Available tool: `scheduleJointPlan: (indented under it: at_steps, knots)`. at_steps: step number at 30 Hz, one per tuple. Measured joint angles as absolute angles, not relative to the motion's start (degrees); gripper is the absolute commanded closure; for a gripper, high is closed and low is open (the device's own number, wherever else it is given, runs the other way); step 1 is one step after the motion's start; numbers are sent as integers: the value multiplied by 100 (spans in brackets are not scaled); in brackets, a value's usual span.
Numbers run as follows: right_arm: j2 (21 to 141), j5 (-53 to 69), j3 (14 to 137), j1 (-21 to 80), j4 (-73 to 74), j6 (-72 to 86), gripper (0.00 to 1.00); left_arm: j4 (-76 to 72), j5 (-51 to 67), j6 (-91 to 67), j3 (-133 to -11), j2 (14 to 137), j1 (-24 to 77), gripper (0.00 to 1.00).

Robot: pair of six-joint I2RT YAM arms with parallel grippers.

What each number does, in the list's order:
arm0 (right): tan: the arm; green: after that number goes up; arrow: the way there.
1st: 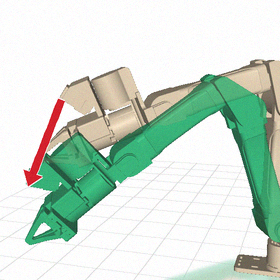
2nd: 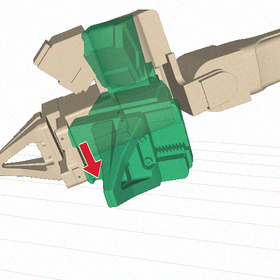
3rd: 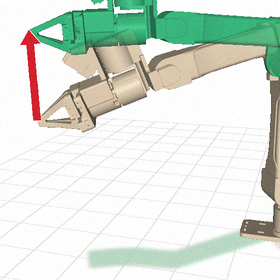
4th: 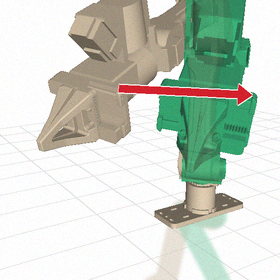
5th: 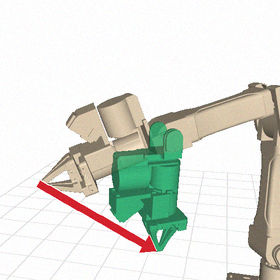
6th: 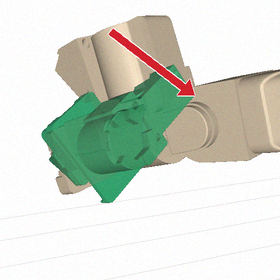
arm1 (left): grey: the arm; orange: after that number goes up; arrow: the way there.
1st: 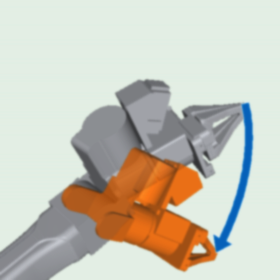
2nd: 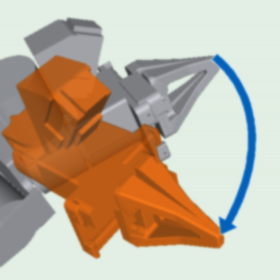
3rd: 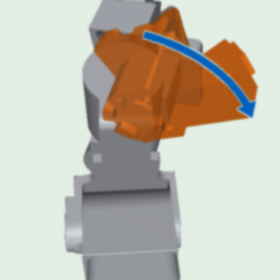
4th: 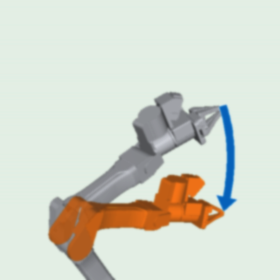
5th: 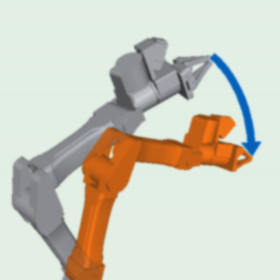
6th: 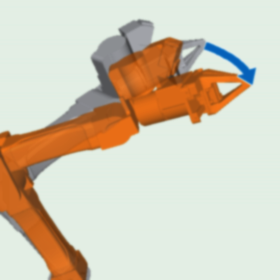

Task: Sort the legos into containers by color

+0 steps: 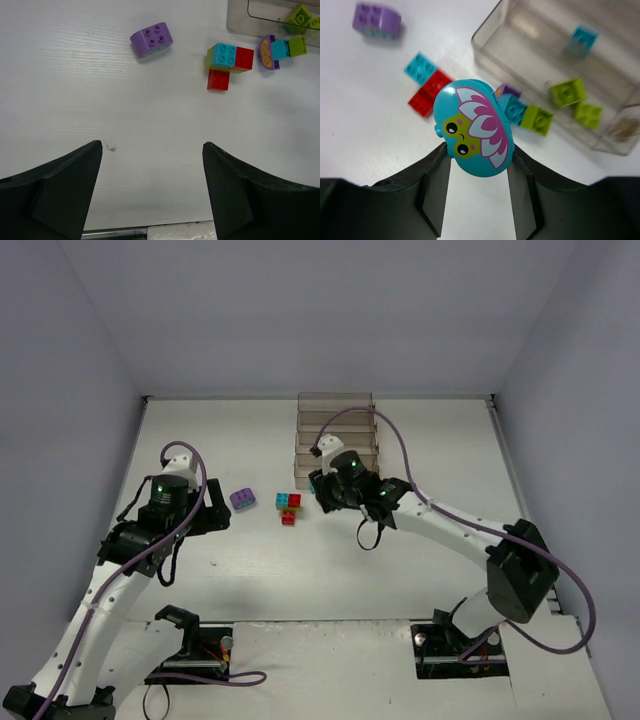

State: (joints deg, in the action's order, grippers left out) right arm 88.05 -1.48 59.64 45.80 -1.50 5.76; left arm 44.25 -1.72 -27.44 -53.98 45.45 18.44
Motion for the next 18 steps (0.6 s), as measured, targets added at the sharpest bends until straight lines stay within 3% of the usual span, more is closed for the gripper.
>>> scheduleJointPlan:
  at_steps: [9, 18]
  knots:
    - [8453, 222, 6862, 3194, -73, -281, 100, 4394, -169, -2722, -5384, 4685, 1841, 25]
    - [9749, 934, 7832, 2486, 82, -1135, 98, 4298, -156, -2703, -5384, 4976, 1844, 25]
